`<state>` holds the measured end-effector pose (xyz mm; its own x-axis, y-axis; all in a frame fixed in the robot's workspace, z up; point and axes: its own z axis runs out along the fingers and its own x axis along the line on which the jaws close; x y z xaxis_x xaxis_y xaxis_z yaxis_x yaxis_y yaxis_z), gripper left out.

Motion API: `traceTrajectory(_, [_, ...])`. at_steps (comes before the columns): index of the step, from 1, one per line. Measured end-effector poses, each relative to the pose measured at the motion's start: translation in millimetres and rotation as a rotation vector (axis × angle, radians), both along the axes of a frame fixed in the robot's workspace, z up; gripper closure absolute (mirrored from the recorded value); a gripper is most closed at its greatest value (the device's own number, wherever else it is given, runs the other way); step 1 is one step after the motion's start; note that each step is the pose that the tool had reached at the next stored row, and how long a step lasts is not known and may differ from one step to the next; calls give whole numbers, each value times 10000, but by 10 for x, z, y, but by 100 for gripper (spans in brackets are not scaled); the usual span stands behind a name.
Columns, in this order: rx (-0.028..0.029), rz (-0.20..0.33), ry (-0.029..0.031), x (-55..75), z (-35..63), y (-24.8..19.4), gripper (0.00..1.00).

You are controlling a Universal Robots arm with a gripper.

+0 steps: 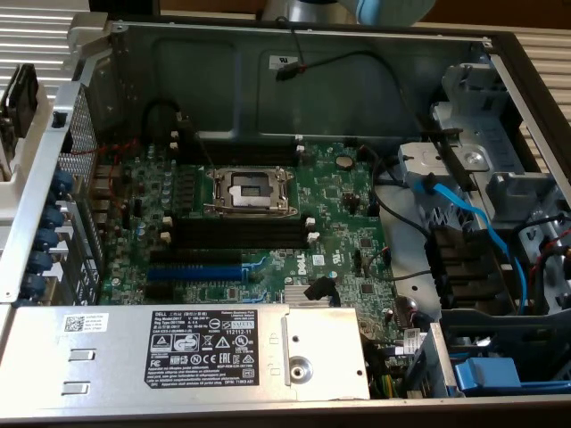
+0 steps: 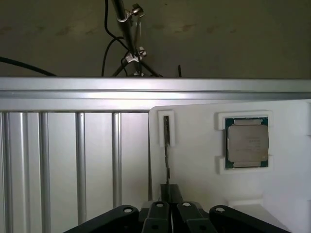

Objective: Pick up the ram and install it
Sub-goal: 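Pick up the ram and move it above insertion slot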

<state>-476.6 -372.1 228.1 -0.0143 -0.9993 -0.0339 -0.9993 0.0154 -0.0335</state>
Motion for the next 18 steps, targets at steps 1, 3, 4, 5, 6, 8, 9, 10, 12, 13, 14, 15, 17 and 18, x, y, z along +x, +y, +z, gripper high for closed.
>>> traceTrajectory(1, [0, 0, 0, 0, 0, -1, 75])
traceTrajectory(3, [0, 0, 0, 0, 0, -1, 75])
traceTrajectory(4, [0, 0, -7, 0, -4, -2, 75])
traceTrajectory(5, [2, 0, -13, 0, -15, -2, 75])
traceTrajectory(6, [-1, -1, -10, 0, -29, -2, 75])
traceTrajectory(8, [0, -2, -11, 0, -65, -4, 75])
traceTrajectory(9, [0, -1, -11, 0, -88, -5, 75])
traceTrajectory(10, [-1, -1, -8, -1, -88, -5, 75])
traceTrajectory(12, [-1, -1, -7, -1, -88, -5, 75])
traceTrajectory(13, [0, -2, -9, -1, -91, -6, 75])
traceTrajectory(14, [-13, -1, 31, 0, -95, -6, 75])
traceTrajectory(15, [-27, 0, 153, 2, -102, -7, 75])
traceTrajectory(17, [-32, 1, 192, 9, -116, -3, 75])
traceTrajectory(18, [-31, 1, 191, 26, -124, 1, 75])
